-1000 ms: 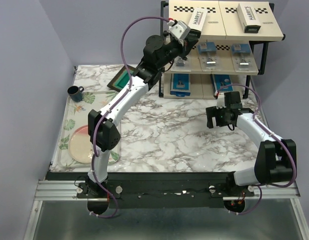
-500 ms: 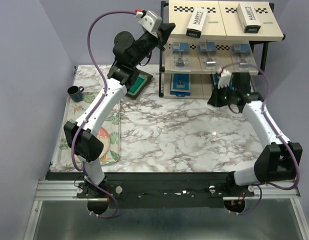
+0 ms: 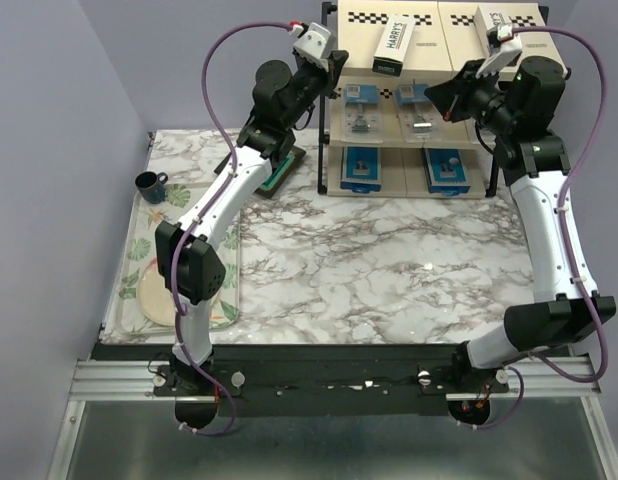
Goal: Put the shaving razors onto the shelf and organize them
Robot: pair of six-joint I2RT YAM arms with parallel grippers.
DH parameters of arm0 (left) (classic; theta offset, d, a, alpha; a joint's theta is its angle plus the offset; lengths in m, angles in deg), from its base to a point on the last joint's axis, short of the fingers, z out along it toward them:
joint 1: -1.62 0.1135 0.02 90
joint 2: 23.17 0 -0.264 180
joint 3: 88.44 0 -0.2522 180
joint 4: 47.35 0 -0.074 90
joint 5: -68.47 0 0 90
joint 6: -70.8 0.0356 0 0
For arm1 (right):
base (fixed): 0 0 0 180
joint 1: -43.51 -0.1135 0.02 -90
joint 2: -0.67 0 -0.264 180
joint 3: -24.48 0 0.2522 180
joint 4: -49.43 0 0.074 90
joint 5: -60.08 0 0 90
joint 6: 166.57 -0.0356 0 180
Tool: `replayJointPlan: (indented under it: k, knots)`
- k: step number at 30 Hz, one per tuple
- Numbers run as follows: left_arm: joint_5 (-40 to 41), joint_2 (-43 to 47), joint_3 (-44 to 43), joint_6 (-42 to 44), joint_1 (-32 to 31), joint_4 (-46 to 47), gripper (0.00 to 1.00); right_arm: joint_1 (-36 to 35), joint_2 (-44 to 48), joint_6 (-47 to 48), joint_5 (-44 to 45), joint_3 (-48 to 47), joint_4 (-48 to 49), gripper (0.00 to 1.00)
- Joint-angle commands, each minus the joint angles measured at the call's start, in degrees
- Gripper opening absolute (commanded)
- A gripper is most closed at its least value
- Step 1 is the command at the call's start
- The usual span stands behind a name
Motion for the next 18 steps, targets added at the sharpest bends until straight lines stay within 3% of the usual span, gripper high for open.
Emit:
replayJointPlan:
  k: [1,9,18]
  knots:
    - [1.6,-0.1,-1.9,-0.4,-0.4,1.8,0.0,-0.8,-4.2,-3.9,4.8,-3.5,2.7,0.01]
    - [1.1,-1.7,-3.6,0.0,-1.8,1.4,0.0,-1.0,-10.6,-4.5,7.7,-11.0,4.1,0.01]
    - [0.9,-3.7,-5.2,0.2,-2.7,1.0,0.0,-1.5,-12.7,-5.1,3.7,-15.3,5.1,0.01]
